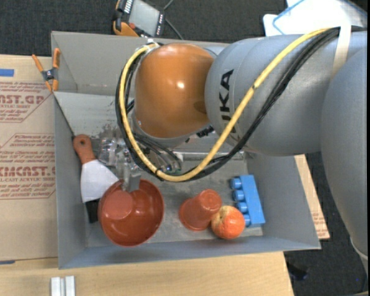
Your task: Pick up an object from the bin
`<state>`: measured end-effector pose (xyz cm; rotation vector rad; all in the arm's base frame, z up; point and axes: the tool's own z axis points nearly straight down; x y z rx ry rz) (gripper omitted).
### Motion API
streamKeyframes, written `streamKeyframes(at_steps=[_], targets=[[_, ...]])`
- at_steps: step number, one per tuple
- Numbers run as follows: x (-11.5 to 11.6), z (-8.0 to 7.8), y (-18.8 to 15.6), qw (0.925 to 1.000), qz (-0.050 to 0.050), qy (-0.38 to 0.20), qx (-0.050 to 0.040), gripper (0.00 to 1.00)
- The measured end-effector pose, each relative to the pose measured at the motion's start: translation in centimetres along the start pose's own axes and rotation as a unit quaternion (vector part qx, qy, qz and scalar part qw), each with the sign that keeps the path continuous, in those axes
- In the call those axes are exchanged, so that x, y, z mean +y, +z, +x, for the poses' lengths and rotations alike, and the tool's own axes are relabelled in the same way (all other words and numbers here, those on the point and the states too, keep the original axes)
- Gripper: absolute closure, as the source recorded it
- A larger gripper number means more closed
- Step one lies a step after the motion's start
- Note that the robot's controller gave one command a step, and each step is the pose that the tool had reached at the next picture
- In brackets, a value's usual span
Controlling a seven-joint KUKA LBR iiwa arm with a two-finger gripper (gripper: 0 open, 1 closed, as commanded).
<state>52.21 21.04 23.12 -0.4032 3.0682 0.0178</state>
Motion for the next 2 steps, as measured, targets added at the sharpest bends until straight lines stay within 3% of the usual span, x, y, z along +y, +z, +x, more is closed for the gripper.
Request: streamKeyframes(at_steps=[1, 2], targets=[[0.1, -0.7, 1.3, 1.0, 0.0, -0.007, -0.0046, 1.0], [-2.0, 3.5, 0.5, 0.9971, 0.001, -0.076, -0.0086, 1.0]])
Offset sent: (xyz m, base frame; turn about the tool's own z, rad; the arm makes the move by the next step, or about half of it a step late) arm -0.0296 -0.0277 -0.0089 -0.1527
